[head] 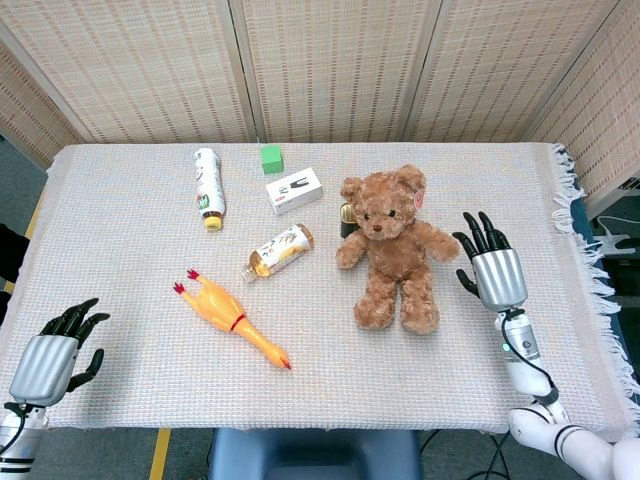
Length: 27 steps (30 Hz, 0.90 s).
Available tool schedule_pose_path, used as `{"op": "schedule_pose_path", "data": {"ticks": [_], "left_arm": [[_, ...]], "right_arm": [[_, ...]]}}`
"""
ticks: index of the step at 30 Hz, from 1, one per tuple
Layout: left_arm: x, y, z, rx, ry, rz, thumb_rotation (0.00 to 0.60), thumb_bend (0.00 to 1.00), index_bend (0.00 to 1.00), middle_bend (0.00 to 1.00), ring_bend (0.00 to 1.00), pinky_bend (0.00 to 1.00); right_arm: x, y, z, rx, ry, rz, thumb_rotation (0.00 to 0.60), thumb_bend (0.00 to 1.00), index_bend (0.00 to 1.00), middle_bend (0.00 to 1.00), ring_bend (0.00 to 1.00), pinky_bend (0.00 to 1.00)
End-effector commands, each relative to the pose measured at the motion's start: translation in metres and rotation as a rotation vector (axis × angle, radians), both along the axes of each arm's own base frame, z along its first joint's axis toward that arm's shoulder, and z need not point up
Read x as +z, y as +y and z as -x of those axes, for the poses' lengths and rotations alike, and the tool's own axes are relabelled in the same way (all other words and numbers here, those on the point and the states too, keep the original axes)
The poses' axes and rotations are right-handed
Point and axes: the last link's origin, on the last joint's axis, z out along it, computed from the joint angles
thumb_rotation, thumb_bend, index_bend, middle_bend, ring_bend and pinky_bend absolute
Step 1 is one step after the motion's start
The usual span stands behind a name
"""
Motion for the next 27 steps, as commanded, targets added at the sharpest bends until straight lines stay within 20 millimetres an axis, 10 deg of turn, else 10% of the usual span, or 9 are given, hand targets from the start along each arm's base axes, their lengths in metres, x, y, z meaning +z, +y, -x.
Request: {"op": "schedule_pose_path", "data": {"ticks": [1, 27], "left_arm": [[-0.001, 0.0, 0.001, 0.004, 0.005, 0.006, 0.6, 0.45, 0.24, 0.09, 0.12, 0.27], [0.001, -0.002, -0.001, 0.0, -0.013, 0.024, 0.6, 0.45, 0.24, 0.09, 0.12, 0.29]], "right_arm": [[-0.009, -0.007, -0.003, -0.01, 0.031, -0.004, 0.6, 0.11, 0.27, 0.07, 0.01, 0.27], [-0.044, -0.038, -0.02, 0.032, 0.09, 0.092, 0.6, 0.11, 0.47, 0.23, 0.16, 0.42]]}}
